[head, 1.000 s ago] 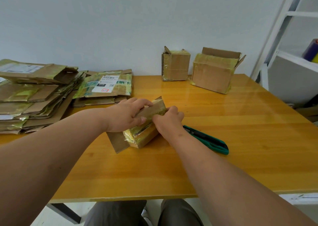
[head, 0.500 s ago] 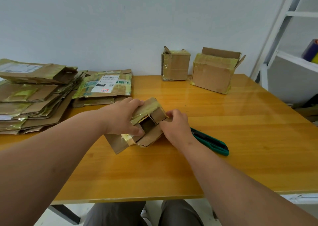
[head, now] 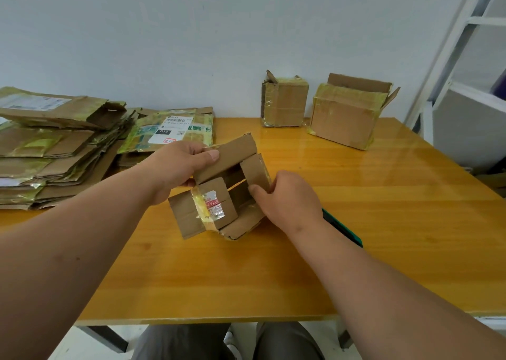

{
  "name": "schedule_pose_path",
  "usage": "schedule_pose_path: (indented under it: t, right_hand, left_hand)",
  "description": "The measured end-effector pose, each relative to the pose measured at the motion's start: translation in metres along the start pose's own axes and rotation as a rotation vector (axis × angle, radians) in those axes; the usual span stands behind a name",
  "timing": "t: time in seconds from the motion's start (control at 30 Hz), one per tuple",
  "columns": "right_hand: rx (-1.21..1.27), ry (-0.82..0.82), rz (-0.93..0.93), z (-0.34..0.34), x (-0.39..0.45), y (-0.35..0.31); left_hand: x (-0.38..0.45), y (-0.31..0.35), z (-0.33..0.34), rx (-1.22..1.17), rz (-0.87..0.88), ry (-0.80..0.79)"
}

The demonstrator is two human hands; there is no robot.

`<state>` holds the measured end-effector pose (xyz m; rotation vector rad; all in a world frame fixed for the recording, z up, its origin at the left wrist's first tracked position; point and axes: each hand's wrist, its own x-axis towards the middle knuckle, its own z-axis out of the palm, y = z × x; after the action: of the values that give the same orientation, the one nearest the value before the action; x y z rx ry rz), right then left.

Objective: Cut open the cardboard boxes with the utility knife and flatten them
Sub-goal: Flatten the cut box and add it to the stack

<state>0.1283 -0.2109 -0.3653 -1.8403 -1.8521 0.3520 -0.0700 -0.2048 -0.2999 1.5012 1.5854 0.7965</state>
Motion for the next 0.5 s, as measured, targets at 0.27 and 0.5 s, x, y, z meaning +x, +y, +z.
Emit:
schedule_pose_path:
  t: [0.27,0.5]
  right_hand:
    - [-0.291,-0.016,-0.142,-0.005,0.011,-0.02]
    - [0.02,-0.052,-0.067,-0.007,0.012,0.0]
  left_hand:
    - [-0.002,0.003,0.006,0.171,0.117,0.115]
    - [-0.008,0.014,0.017,0.679,0.17,0.188]
